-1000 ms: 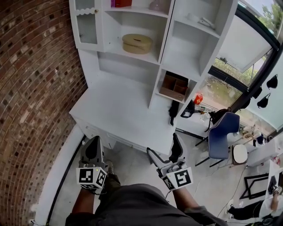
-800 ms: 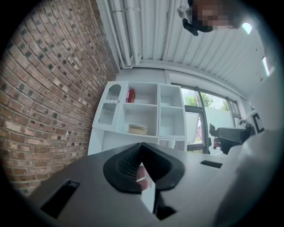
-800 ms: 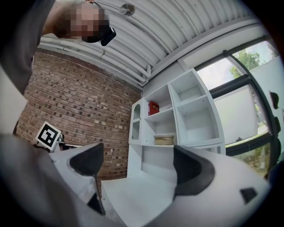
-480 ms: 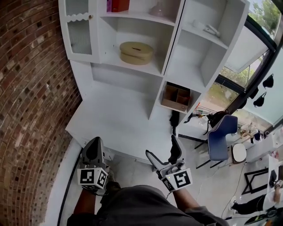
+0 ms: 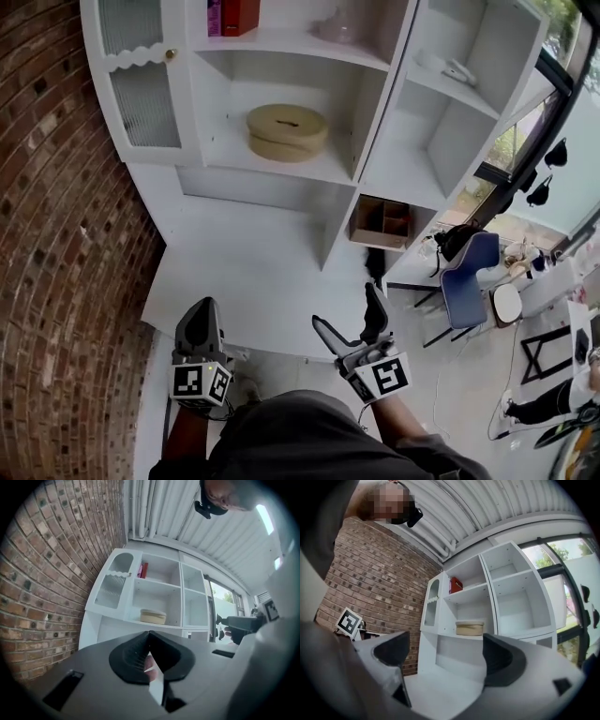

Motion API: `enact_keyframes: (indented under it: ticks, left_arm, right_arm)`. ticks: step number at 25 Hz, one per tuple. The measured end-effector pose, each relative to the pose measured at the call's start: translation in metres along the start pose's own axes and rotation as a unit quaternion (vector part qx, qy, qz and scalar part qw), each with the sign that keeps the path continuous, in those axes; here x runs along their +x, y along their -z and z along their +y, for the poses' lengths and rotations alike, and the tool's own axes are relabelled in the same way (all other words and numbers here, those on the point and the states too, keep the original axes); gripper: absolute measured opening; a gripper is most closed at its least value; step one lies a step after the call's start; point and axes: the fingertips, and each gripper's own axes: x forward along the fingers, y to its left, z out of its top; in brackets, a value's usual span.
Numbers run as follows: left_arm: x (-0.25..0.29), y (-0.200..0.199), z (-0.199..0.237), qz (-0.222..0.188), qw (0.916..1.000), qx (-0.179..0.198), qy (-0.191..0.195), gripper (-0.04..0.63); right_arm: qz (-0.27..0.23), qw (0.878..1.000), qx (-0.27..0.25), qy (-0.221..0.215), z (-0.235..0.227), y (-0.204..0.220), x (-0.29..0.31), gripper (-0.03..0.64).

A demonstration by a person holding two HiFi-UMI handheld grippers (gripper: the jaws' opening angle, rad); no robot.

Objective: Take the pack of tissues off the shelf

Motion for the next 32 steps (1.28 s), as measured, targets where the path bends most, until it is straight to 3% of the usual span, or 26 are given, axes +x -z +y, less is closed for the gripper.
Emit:
enact_keyframes:
  ticks: [10, 19, 24, 32]
  left_arm:
    - [0.059, -0.005, 0.067, 0.011, 0.9991, -0.010, 0.040, 0.003]
    - [0.092, -0.003, 0.079, 0.009, 0.9992, -0.013, 0.037, 0.003]
    - [0.100, -0.004, 0.080, 0.005, 0.9998, -0.015, 0.015, 0.003]
    - [0.116, 0.002, 0.075, 0.004, 0.9997, -0.025, 0.003, 0.003]
  right_arm:
    - [-0.001, 0.999, -0.018, 0.041, 0.006, 0.000, 0.085, 0.482]
    - [-0.004, 0.998, -0.056, 0.038, -0.027, -0.007, 0.138, 0.474]
    - [0.009, 0.993, -0.117, 0.021, -0.059, -0.018, 0.176, 0.471]
    - [0.046, 0.971, -0.236, -0.004, -0.095, -0.032, 0.243, 0.440]
